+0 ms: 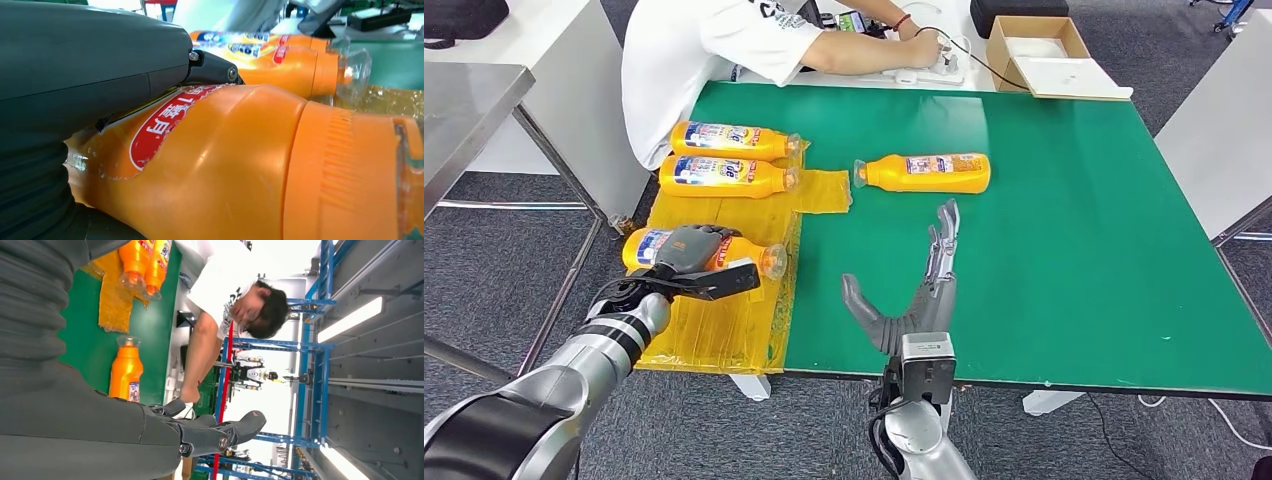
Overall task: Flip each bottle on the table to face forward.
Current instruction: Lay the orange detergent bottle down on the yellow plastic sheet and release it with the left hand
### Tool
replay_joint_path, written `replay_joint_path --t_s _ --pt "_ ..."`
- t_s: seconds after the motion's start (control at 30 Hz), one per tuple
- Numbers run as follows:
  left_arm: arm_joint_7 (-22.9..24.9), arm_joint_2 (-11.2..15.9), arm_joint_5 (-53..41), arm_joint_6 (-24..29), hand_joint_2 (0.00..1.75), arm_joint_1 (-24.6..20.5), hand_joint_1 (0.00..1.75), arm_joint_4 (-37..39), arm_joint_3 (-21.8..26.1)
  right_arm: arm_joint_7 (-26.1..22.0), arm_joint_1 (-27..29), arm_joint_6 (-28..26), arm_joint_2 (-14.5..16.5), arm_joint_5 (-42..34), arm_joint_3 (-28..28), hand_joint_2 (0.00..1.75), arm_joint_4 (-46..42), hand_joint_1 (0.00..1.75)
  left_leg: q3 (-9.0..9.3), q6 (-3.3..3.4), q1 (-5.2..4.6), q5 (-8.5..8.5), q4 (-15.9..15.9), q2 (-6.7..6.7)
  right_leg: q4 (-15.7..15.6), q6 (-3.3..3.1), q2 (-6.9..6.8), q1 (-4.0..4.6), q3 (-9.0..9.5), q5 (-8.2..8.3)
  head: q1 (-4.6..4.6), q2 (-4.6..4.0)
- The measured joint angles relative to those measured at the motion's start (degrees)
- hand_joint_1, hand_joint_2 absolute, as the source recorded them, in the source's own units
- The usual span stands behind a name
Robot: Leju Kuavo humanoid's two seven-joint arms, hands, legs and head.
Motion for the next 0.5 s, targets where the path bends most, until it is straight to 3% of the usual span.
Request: replay_joint_path --t_s 0.1,0.17,0.3,0.37,0.5 --pt "-0.77 0.00 2.16 -3.67 1.75 -0.02 1.70 0.26 0.16 0.00 0.00 1.01 0.00 -0.08 0.00 1.75 0.12 0.00 0.00 0.00 0.00 0.00 0.00 0.00 0.00 0.00 0.00 0.00 0.01 0.00 0.01 0.00" --pt "-1.47 0.00 3.03 -5.99 1.75 -0.10 1.47 0.39 0.35 0.00 -0.01 1.69 0.00 -0.13 0.00 1.75 0.34 0.00 0.00 0.00 0.00 0.00 0.00 -0.01 0.00 0.00 0.00 -0.01 0.02 0.00 0.01 0.00" --pt "-2.67 0.02 3.48 -8.24 0.00 -0.16 0.18 0.64 0.45 0.00 -0.01 2.95 0.00 -0.27 0.00 1.75 0.97 0.00 0.01 0.00 -0.01 0.00 0.00 -0.02 0.00 0.00 0.00 -0.02 0.05 0.00 -0.01 0.00" --pt "-2.91 0.02 3.80 -9.04 0.00 -0.03 0.00 0.77 0.46 0.00 -0.02 3.42 0.00 -0.24 0.00 1.75 1.34 0.00 0.02 0.00 -0.01 0.00 0.00 -0.02 0.00 0.00 -0.01 -0.01 0.06 0.00 0.01 0.00" --pt "-3.16 0.02 4.08 -10.04 0.00 0.35 0.00 1.13 0.47 0.00 -0.04 3.93 0.00 -0.20 -0.01 1.75 2.16 0.00 0.03 0.00 0.00 0.01 -0.01 -0.02 0.00 0.00 -0.01 -0.01 0.07 0.00 0.00 0.00"
